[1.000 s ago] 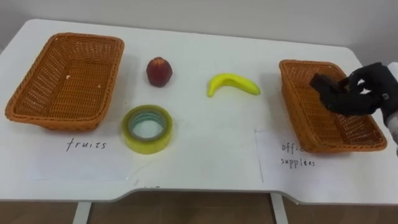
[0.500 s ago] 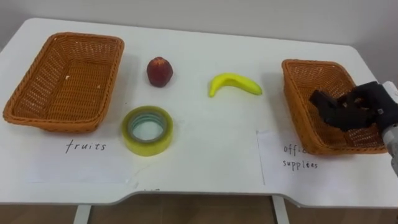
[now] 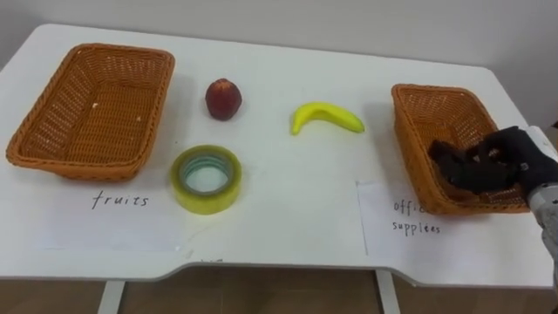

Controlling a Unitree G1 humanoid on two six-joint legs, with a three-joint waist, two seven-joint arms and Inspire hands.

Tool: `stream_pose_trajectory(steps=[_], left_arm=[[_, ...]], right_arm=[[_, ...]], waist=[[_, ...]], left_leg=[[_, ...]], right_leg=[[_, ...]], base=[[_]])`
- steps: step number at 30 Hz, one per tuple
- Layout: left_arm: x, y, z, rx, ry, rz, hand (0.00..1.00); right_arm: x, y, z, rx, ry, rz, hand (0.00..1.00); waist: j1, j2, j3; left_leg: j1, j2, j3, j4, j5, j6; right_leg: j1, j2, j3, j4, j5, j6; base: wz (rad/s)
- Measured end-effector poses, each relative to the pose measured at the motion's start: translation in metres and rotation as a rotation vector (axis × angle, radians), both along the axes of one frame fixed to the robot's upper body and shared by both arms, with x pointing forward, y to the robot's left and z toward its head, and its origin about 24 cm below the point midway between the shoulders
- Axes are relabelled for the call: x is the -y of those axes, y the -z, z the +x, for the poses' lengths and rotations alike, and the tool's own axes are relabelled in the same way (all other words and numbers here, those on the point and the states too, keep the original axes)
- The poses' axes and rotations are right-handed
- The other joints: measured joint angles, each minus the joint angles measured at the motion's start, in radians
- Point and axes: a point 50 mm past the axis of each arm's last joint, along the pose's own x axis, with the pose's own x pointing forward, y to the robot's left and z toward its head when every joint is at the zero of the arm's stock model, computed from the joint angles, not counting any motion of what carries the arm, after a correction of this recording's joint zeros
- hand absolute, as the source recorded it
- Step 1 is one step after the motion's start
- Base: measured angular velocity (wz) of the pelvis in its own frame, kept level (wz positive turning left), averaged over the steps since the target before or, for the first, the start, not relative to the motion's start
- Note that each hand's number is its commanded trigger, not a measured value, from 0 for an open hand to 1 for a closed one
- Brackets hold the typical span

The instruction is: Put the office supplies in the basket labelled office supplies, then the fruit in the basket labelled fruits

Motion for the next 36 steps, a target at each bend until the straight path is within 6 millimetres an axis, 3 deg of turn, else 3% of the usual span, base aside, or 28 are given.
stream_pose_trajectory(steps=[1,36], left_arm=[[-0.0003,-0.0001,0.0002,0.0,0.001,0.0,0.0],[0.0011,0.0008,-0.0022,-0.011,0.006,0.001,0.0]], right_arm=[[0.0,0.0,0.0,0.0,0.0,0.0,0.0],[-0.0015,0.0003,0.0004,0.001,-0.007,0.001,0.0]], waist=[[0.0,-0.001,-0.0005],[-0.004,0.01,0.0045]], left_leg=[[0.001,0.0,0.001,0.0,0.0,0.0],[0.002,0.002,-0.003,-0.003,0.0,0.0]], right_leg=[[0.0,0.0,0.0,0.001,0.0,0.0],[0.001,0.001,-0.002,0.002,0.0,0.0]], base=[[0.0],[0.0]])
